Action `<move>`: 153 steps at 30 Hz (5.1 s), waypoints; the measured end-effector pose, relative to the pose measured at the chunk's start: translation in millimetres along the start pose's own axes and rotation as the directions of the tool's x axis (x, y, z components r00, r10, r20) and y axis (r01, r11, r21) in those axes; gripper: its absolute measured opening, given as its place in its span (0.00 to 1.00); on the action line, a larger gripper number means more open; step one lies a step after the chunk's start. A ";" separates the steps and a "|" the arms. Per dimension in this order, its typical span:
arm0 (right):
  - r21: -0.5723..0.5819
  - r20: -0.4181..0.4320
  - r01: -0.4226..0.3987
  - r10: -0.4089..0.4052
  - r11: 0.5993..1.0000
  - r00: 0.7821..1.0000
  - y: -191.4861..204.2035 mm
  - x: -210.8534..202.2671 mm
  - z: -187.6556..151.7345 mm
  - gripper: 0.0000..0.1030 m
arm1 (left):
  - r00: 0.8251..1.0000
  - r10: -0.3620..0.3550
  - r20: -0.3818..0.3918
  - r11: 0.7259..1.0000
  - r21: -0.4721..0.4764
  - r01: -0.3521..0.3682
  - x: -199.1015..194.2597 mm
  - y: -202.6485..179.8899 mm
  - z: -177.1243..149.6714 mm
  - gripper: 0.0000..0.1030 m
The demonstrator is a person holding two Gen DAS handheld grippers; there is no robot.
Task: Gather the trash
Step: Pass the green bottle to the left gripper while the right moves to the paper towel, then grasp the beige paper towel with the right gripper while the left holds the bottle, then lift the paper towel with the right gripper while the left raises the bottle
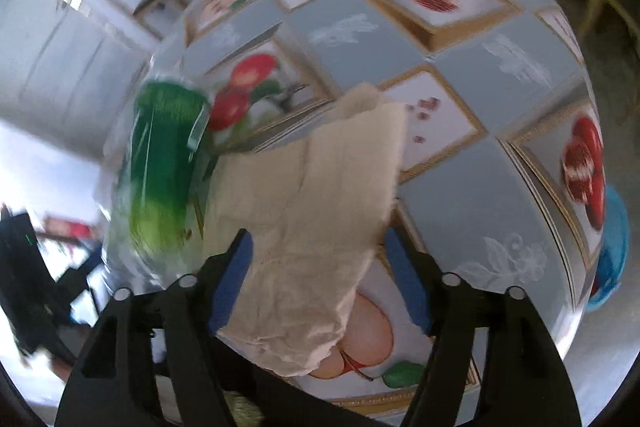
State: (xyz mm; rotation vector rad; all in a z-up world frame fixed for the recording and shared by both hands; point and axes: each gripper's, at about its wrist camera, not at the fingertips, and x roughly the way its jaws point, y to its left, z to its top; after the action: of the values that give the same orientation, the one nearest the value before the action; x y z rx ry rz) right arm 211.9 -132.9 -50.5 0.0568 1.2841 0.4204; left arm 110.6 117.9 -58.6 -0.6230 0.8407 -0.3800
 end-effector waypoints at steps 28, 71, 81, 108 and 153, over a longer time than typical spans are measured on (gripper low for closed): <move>-0.159 0.109 0.259 -0.244 0.953 0.964 -0.2 4.5 -7.4 0.09 | 0.999 0.037 -0.005 0.999 -0.003 -0.037 6.1 5.4 1.5 0.86; -0.174 0.133 0.158 -0.135 0.972 0.982 -30.3 9.8 -2.1 0.88 | 0.998 0.035 -0.049 0.999 0.028 -0.033 27.4 -3.6 -0.3 0.86; -0.242 0.145 0.164 -0.131 0.957 0.981 -15.5 16.8 -8.6 0.92 | 0.998 0.040 -0.054 0.999 0.029 -0.038 29.3 -5.6 -1.0 0.86; -0.040 0.189 0.182 -0.172 0.982 0.967 -42.6 0.3 -4.8 0.08 | 0.998 0.033 -0.045 0.999 0.017 -0.032 28.3 -5.9 0.6 0.86; 0.050 0.316 0.016 -0.031 0.999 0.948 -58.4 -45.9 -14.5 0.06 | 0.995 -0.067 -0.067 0.997 0.020 0.069 42.8 -55.4 73.2 0.59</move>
State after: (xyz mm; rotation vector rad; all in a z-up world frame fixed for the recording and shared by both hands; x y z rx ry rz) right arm 204.1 -205.0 -28.5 0.1425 0.9753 0.3446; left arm 190.5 78.8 -10.1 -0.6219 0.8786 -0.4737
